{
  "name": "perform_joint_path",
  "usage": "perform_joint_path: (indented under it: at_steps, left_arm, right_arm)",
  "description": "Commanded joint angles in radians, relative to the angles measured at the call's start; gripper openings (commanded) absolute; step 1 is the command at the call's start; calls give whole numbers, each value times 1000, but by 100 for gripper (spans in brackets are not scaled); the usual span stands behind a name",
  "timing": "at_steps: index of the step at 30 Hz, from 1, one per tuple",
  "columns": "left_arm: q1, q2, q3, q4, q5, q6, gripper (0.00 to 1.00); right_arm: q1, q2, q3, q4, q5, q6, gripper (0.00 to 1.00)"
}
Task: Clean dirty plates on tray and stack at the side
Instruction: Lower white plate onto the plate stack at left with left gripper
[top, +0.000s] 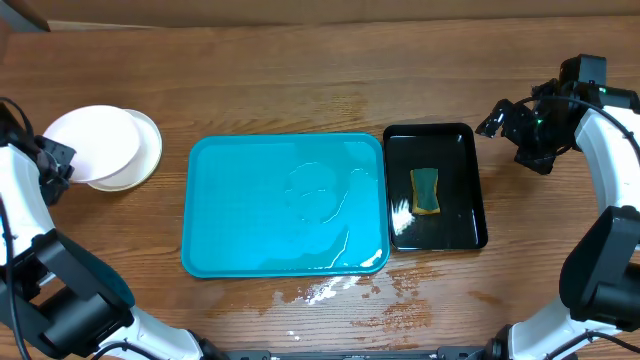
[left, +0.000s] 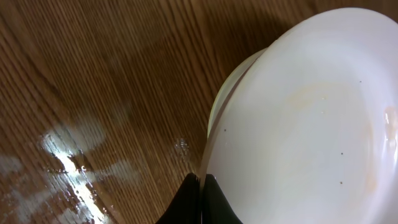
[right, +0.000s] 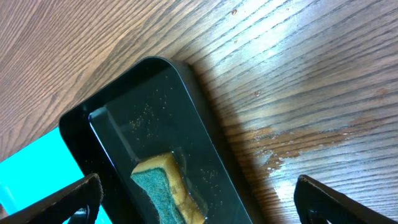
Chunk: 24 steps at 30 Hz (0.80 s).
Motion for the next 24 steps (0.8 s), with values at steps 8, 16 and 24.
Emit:
perform_joint_path:
  at_steps: [8, 16, 24]
  left_arm:
    - [-1, -34, -34, 42, 0, 14, 85]
    - [-16, -34, -34, 41, 288, 137, 87]
    - [-27, -34, -34, -12, 174, 139, 61]
  right_arm:
    - [-3, -10, 25, 3, -5, 4, 100]
    - [-3, -10, 25, 3, -5, 4, 100]
    - [-3, -10, 25, 3, -5, 4, 100]
